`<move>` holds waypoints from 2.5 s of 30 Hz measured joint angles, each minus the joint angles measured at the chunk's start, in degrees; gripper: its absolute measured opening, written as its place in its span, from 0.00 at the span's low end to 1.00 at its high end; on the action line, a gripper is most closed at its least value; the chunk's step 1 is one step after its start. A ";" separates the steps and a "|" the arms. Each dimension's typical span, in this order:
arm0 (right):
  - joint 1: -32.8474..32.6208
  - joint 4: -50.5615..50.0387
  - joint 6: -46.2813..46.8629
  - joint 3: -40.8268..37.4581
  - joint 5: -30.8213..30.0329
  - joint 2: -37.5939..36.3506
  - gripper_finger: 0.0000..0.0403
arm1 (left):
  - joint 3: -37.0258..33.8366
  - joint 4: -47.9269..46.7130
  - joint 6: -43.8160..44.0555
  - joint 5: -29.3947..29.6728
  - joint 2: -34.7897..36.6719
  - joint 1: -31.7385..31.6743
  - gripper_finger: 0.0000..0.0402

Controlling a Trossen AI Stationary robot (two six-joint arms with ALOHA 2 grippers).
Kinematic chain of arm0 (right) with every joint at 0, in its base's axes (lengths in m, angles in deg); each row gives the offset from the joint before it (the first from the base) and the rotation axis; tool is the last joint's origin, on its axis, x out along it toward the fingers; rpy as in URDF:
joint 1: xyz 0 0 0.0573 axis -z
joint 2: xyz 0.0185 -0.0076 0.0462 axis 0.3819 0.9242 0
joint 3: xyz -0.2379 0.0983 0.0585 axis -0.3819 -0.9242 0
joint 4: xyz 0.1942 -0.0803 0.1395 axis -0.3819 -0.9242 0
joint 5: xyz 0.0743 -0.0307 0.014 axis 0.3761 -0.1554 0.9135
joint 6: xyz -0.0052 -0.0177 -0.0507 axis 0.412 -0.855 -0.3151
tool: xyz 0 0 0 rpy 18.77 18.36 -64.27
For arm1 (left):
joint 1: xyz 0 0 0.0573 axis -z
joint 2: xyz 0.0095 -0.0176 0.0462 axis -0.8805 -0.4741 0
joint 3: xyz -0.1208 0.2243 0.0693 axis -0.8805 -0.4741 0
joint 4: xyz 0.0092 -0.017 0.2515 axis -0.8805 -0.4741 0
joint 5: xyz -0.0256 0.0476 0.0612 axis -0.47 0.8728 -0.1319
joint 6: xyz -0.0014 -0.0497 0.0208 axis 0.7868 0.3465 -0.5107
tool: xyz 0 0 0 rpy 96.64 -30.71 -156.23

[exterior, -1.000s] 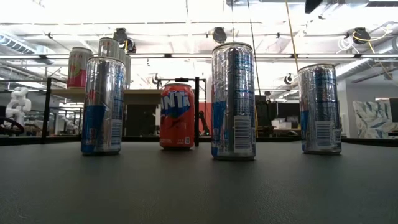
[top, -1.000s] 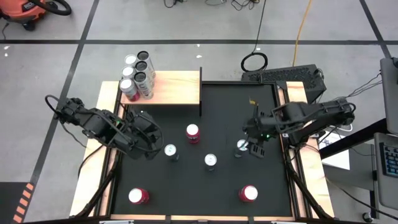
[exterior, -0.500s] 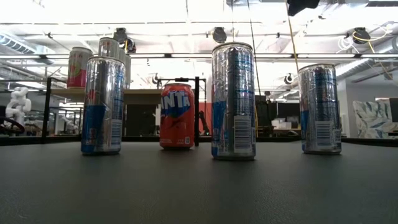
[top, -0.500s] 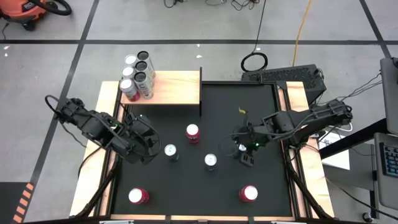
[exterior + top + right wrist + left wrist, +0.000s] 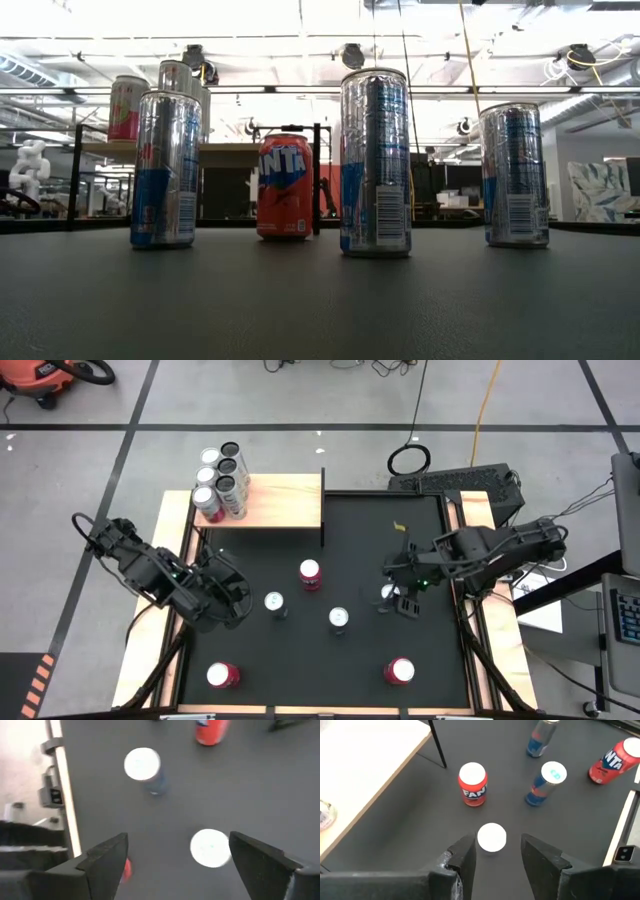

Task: Place canned beverage on shelf
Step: Put the top right blue soda can on the shelf

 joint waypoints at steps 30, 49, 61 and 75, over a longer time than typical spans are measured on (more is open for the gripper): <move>7.09 6.06 -11.60 -12.40 8.12 -0.07 0.80 | 0.00 0.30 6.30 5.99 0.00 1.97 0.37; 9.92 9.71 -14.94 -17.26 11.02 -0.07 0.92 | 0.00 1.86 11.38 5.59 -4.60 12.97 0.37; 13.38 14.40 -17.70 -27.01 17.83 -0.11 0.91 | 0.00 2.53 12.95 6.74 -7.54 12.89 0.37; 13.38 20.87 -17.71 -33.85 16.84 -0.09 0.83 | 0.00 1.81 14.10 7.28 -7.56 11.24 0.37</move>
